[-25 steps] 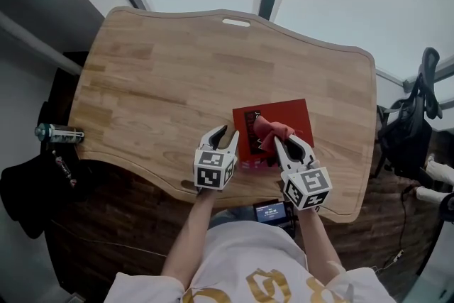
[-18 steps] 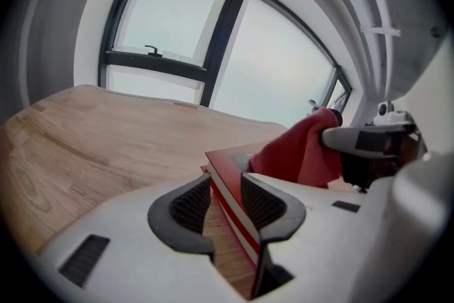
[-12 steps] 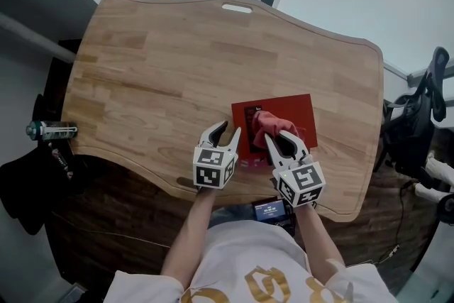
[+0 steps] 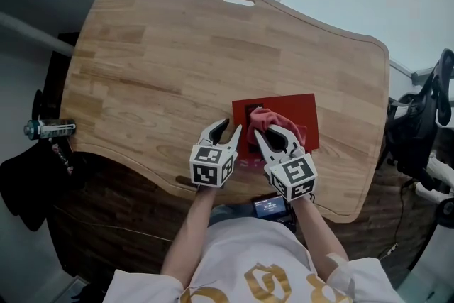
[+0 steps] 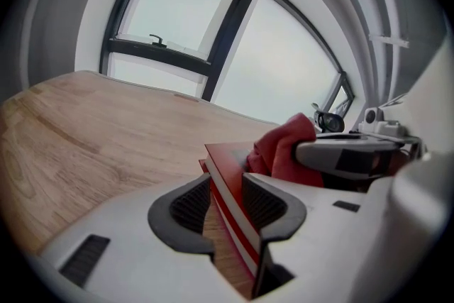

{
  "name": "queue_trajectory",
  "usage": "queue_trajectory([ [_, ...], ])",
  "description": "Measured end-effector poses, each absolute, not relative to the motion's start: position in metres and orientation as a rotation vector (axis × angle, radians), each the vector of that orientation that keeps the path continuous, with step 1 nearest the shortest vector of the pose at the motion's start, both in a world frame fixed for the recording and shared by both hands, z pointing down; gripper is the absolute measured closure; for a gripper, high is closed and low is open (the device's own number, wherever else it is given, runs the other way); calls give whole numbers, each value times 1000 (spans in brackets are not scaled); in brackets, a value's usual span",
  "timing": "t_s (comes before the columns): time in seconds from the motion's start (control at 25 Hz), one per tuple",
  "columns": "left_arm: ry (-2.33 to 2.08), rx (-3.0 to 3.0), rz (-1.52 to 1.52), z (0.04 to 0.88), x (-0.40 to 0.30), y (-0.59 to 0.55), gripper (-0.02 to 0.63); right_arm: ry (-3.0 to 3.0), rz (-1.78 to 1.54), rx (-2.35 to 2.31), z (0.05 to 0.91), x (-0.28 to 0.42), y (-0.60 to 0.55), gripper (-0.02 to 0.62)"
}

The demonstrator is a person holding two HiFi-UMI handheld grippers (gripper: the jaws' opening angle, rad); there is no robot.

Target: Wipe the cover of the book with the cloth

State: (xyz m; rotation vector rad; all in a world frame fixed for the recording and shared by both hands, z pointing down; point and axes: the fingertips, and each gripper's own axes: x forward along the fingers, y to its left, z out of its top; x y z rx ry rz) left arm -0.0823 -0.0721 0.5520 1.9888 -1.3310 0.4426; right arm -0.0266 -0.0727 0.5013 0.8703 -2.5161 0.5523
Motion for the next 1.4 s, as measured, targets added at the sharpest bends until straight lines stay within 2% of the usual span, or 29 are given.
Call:
queue_trajectory([
  [0.32,-1294,1982,429,553,-81,-72,480,-2529,544,810,507,-44,-83,538],
  [0.64,-1245,1981,419,553,-76,-71,526,-2523,555,764,514,-54,-87,538],
  [1.12,-1186,1865,284,557,-79,-71,522,-2485,475,658,524,-64,-83,538],
  [1.4,-1145,1808,230,560,-81,-71,503,-2434,542,625,526,-69,-86,538],
])
